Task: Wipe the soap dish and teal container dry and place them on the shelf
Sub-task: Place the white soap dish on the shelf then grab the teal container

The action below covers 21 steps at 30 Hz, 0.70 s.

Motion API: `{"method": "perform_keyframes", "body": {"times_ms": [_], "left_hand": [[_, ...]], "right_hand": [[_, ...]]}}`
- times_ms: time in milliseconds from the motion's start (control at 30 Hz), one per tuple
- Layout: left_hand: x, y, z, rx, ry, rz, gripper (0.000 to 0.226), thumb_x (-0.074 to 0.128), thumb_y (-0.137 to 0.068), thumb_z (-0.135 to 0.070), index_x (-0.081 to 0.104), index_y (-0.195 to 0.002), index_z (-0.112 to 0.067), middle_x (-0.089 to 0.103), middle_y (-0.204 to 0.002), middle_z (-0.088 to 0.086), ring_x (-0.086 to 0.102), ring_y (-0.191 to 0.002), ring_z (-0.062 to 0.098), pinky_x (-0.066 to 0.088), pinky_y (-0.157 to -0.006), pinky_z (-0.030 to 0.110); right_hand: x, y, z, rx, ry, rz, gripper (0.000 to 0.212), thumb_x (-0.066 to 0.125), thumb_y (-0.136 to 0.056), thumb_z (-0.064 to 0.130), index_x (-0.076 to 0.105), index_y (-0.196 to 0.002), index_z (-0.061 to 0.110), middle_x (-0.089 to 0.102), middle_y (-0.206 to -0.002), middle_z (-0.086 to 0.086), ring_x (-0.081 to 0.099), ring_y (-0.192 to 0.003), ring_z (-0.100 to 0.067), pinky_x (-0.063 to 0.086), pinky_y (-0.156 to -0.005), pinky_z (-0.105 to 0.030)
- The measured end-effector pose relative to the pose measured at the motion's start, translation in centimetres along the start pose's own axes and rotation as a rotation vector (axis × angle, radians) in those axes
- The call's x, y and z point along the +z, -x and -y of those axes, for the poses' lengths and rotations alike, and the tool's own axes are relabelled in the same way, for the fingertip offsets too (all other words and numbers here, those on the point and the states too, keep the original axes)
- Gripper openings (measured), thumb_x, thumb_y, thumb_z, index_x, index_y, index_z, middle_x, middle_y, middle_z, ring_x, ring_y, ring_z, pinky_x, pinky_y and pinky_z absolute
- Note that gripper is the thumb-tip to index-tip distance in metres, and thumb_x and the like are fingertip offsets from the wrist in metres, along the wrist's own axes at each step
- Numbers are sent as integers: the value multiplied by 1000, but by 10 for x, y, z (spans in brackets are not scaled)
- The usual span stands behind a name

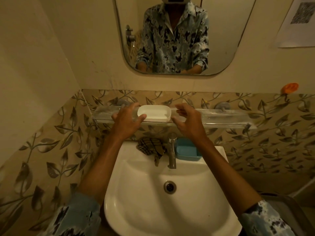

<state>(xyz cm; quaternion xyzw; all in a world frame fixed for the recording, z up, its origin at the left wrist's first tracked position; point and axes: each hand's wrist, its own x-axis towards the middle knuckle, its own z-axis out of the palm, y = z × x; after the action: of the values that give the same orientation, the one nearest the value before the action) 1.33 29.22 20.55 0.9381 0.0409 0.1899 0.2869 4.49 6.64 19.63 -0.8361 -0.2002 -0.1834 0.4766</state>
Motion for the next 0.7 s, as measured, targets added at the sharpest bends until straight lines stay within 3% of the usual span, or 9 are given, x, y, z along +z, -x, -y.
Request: {"method": "perform_keyframes", "body": {"times_ms": [100, 167, 267, 367, 467, 533, 700], "left_hand": [[3, 28, 11, 33, 150, -260, 27, 53, -87, -38, 58, -112, -29, 62, -118, 0, 53, -113, 20, 41, -99, 47], [13, 54, 24, 50, 194, -340, 16, 51, -89, -30, 60, -102, -26, 62, -107, -2, 56, -103, 17, 49, -89, 47], [38, 98, 44, -62, 213, -301, 14, 52, -89, -20, 63, -97, -19, 63, -100, 0, 60, -96, 23, 52, -83, 45], [64, 146, 53, -102, 213, -202, 16, 51, -85, -16, 65, -91, -12, 63, -94, -1, 62, -91, 25, 51, -83, 40], [85, 191, 53, -165, 188, -98, 13, 54, -86, -11, 64, -88, -18, 62, -91, -7, 60, -89, 19, 50, -86, 48], [97, 211, 49, -255, 188, -37, 22, 60, -85, -1, 63, -88, -23, 64, -92, -7, 60, -93, 18, 48, -91, 50], [108, 232, 42, -276, 200, 62, 19, 63, -85, 1, 66, -89, -18, 66, -93, -6, 61, -92, 12, 50, -87, 34]], "right_hand": [[-13, 34, -12, -158, 57, -231, 15, 64, -87, 4, 63, -103, 5, 58, -95, 2, 52, -81, -3, 45, -73, -10], [-19, 63, -33, -163, 104, -241, 7, 59, -86, -1, 61, -92, 2, 57, -86, -4, 51, -79, -11, 39, -72, -11], [-19, 101, -76, 61, 156, -121, 8, 63, -85, -3, 62, -92, -1, 63, -90, -16, 60, -85, -28, 40, -73, -15], [-16, 123, -117, 319, 232, 73, 30, 69, -84, 1, 62, -113, -1, 64, -115, -21, 60, -109, -35, 47, -88, -28], [-10, 124, -145, 300, 367, 272, 45, 72, -81, 5, 59, -123, 0, 61, -126, -21, 54, -119, -37, 39, -105, -42], [-5, 117, -159, 238, 473, 368, 51, 72, -81, 9, 55, -129, 3, 55, -135, -20, 46, -130, -37, 22, -116, -45], [6, 101, -178, 140, 743, 564, 54, 60, -92, 19, 43, -142, 10, 39, -152, -10, 21, -148, -25, -9, -118, -49]]}}
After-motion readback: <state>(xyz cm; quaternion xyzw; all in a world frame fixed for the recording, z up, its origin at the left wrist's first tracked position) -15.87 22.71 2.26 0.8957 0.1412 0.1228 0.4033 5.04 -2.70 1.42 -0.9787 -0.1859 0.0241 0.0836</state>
